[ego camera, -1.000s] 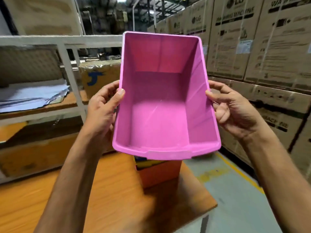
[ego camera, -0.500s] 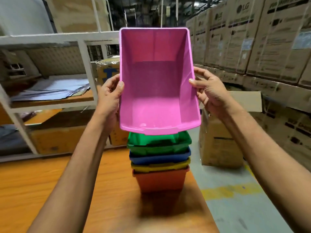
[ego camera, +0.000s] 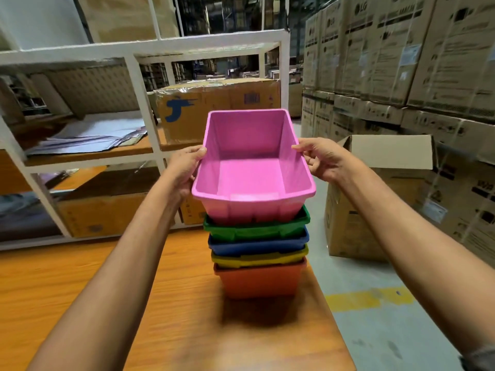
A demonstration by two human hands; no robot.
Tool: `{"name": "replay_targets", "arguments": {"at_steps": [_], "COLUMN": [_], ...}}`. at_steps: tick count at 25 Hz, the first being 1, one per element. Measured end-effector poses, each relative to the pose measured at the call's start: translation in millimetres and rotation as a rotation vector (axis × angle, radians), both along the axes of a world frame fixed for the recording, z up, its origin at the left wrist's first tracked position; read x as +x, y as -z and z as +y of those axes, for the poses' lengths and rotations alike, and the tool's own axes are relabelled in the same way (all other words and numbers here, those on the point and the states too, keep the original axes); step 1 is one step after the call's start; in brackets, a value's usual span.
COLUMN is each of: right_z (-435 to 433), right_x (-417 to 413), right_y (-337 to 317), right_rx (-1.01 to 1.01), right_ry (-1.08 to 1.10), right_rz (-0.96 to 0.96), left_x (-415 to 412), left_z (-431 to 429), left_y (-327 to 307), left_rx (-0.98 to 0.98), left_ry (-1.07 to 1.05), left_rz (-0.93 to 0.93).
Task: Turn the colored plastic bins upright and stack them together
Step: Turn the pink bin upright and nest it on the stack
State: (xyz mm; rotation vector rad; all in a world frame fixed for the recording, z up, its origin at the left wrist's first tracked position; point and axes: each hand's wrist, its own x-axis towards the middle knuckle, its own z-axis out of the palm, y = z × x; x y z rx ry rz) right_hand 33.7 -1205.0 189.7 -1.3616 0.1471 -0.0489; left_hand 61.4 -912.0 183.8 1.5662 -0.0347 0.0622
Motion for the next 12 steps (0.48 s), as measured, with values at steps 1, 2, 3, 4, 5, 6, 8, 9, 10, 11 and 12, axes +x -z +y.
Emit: {"name": "replay_targets", "arguments": {"at_steps": [1,2,3,4,5,6,8,9,10,11,12], "right_z": [2.3,4.8,6.7,8.1,9.1,10.0,12.5,13.0,13.5,14.7,15.8], "right_x": [0.5,0.9,1.6,2.9,3.9,5.4,6.3,7.0,8.3,9.1,9.8], "right_y": [2.0,4.5,7.6,12.1,16.5,21.3,28.5,32.5,36.3,39.7,42.7], "right_rx": [-0.013,-0.018,-0.033,-0.05,-0.07,-0.079,-0.092,-0.105,-0.122,-0.136,-0.152], "right_ry": [0.003,0.014,0.032,0.049,0.06,0.068,0.075,0.078,0.083,0.089,0.104], "right_rz": [0.058,0.109,0.156,0.192,0.217,0.238,0.277,0.291,0.297,0.302,0.309], "left_x": [3.9,6.2,7.2,7.4,8.1,9.3,10.9,12.5,12.1,12.3,11.3], "left_z": [-0.6,-1.2,-2.5,-3.6,-4.9,-4.7,-3.7,-3.7,-3.5,-2.9,-2.3], "left_y": [4.8,9.4,14.5,20.1,26.0,32.0,43.1,49.5,53.7,57.6,59.5], "left_rx": [0.013,0.032,0.043,0.055,0.065,0.094,0.162,0.179,0.191,0.196,0.207], "left_ry": [0.006,0.005,0.0,-0.007,-0.013,-0.013,-0.007,-0.007,-0.007,-0.007,-0.005], "left_rz": [0.034,0.067,0.104,0.136,0.156,0.164,0.165,0.168,0.174,0.175,0.178]}}
